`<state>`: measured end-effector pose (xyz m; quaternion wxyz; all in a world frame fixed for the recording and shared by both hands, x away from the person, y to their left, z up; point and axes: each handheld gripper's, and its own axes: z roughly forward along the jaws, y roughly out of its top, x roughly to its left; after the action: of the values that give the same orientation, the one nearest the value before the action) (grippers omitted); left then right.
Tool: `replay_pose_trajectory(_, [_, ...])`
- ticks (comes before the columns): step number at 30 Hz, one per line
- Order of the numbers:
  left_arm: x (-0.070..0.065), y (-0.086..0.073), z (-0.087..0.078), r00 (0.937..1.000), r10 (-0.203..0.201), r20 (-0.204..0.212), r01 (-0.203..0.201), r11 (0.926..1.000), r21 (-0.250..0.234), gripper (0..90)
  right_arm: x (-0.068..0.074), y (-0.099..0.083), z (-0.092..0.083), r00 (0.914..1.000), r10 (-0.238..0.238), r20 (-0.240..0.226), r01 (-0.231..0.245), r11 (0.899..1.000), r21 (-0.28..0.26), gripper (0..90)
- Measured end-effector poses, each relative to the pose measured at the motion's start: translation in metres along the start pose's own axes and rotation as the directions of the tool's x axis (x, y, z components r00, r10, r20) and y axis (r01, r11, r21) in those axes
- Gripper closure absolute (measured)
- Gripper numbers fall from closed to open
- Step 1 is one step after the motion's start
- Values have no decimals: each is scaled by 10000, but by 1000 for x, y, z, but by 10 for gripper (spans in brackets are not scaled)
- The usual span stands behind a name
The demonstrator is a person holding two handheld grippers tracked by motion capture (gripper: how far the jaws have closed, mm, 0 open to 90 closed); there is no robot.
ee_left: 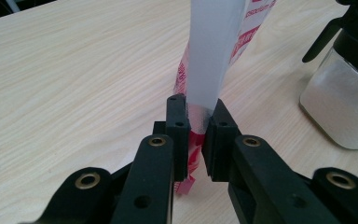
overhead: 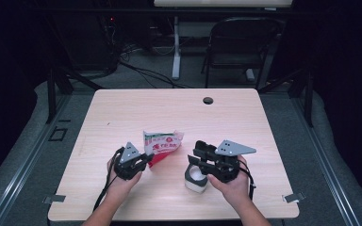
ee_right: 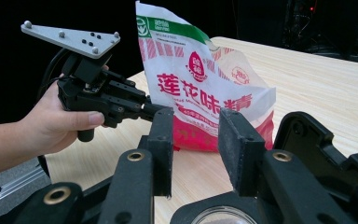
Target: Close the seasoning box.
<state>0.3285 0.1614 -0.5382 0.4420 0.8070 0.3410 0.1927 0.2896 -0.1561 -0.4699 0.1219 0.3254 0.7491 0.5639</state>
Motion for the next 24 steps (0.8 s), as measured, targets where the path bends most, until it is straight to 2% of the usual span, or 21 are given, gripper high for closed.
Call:
replay_pose_trajectory(15, [13, -1, -8, 9985, -358, -426, 351, 9992, -164, 823, -2, -2, -2, 10000, 78, 43, -78, 10000, -40, 659])
replay_pose_trajectory(24, [26, -2, -20, 9927, -850, -859, 815, 9957, -431, 835, -2, -2, -2, 9999, 139, 44, -139, 9998, -109, 658])
